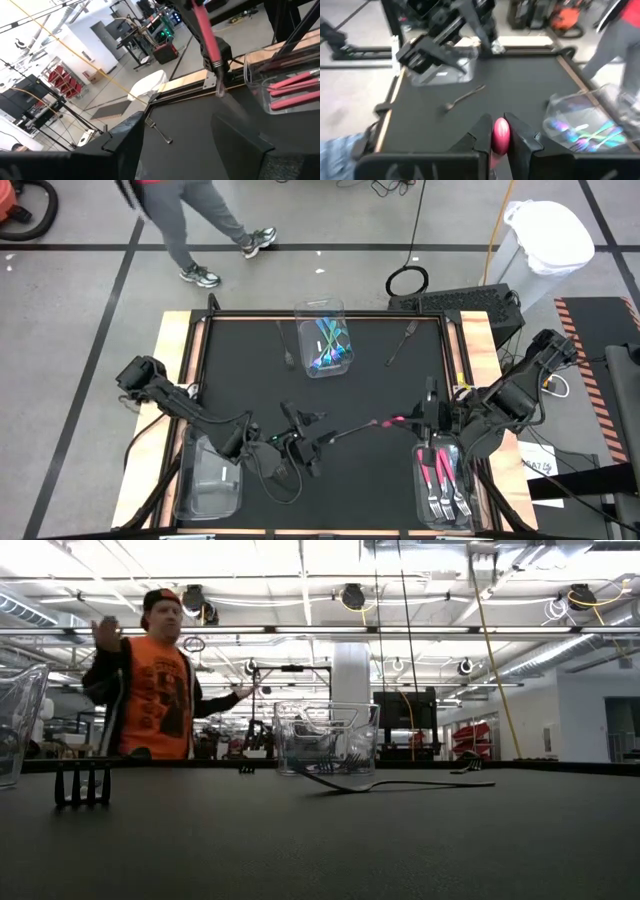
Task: Sort silverware by color (type)
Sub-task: Put the pink fork into the bottom right transparent bin
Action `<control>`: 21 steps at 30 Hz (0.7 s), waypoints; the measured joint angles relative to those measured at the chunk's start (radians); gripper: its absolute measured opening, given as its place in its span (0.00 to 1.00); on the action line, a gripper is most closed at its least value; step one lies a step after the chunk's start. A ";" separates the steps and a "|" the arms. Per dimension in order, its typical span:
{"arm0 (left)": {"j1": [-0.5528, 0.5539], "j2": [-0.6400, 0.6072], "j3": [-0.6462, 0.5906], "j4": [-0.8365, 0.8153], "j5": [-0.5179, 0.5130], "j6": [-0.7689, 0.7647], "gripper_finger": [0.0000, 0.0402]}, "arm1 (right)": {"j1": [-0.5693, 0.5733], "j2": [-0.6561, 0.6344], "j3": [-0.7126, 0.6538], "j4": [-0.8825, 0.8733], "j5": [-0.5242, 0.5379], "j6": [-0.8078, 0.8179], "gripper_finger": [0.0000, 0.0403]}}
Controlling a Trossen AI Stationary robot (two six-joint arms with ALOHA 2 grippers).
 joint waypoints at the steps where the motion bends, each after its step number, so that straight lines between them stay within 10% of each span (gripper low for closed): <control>1: 0.000 0.000 0.000 0.000 0.000 0.000 0.57 | 0.000 -0.002 0.006 -0.017 -0.022 0.017 0.07; 21: 0.016 0.000 0.000 -0.113 0.000 -0.102 0.57 | 0.000 -0.023 0.119 -0.383 -0.307 0.305 0.07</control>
